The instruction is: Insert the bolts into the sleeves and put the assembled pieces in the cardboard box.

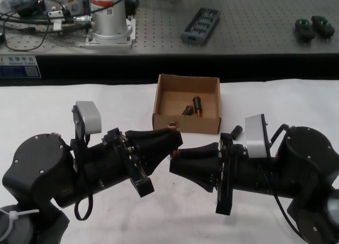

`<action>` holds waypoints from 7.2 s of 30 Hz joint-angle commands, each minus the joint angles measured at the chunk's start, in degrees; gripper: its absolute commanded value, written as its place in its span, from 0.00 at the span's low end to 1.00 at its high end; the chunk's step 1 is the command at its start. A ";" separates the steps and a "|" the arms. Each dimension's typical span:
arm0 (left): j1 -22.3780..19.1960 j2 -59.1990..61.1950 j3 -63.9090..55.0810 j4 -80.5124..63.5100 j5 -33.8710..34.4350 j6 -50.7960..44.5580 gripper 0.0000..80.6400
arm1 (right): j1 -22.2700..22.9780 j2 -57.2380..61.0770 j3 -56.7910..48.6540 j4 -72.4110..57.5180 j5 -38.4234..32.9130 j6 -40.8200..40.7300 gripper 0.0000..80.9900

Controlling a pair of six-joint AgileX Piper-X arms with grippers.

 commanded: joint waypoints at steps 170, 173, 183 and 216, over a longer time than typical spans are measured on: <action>5.77 -41.72 28.50 30.65 -20.40 3.98 0.01 | -2.59 -8.89 -76.44 134.69 35.27 -16.28 0.42; 5.77 -41.72 28.50 30.27 -20.02 0.77 0.01 | -0.84 -13.78 -76.44 143.55 35.27 -23.75 0.42; 5.65 -43.21 28.50 24.25 -4.56 -11.91 0.01 | 6.35 -17.34 -74.73 157.76 47.57 -46.74 0.42; 5.65 -86.44 22.02 94.30 -33.44 12.91 0.01 | 12.95 13.18 -66.73 109.84 56.78 -77.39 0.28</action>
